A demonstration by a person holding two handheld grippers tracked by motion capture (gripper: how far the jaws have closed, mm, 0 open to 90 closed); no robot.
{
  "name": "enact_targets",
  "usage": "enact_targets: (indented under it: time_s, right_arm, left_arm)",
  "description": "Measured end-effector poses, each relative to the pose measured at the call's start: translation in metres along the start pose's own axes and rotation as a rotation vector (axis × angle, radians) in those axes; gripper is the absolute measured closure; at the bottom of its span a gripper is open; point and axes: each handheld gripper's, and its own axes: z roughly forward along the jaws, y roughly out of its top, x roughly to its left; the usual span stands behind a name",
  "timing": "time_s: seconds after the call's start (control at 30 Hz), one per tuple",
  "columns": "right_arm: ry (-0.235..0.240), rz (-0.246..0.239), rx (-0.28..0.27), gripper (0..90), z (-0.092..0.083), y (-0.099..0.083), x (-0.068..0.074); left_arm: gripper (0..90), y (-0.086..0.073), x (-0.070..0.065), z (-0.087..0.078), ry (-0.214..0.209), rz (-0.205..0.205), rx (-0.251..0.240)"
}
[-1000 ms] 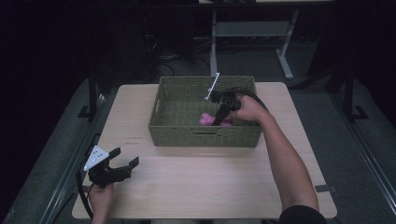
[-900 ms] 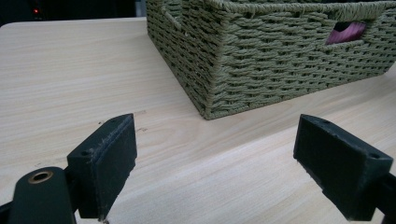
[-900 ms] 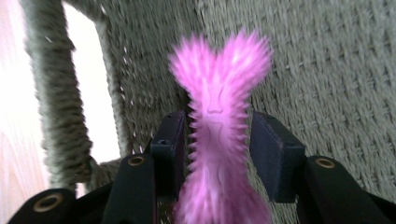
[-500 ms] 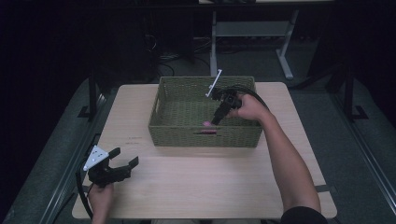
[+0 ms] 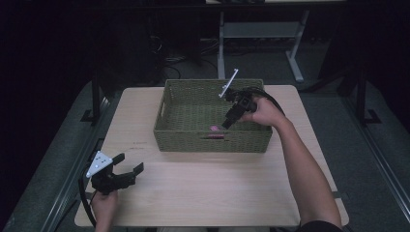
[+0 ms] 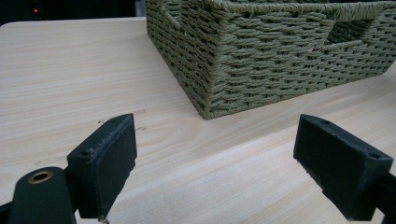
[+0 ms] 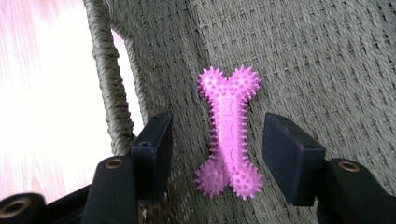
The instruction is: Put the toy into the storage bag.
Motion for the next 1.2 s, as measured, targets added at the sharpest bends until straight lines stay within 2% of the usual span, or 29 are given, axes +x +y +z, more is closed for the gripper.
enact_targets:
  time_s: [0.33,0.83,1.2]
  right_arm:
    - [-0.011,0.014,-0.038,39.8,-0.012,-0.009,0.003]
    - [-0.042,-0.009,-0.07,37.7,-0.034,-0.021,0.021]
    - [-0.062,0.007,-0.092,34.0,-0.043,-0.035,0.028]
  left_arm:
    - [12.8,0.0,0.0,0.0,0.0,-0.002,-0.005]
    - [12.8,-0.001,-0.001,-0.001,0.001,0.001,0.001]
    - [12.8,-0.001,-0.002,0.0,0.0,0.003,0.001]
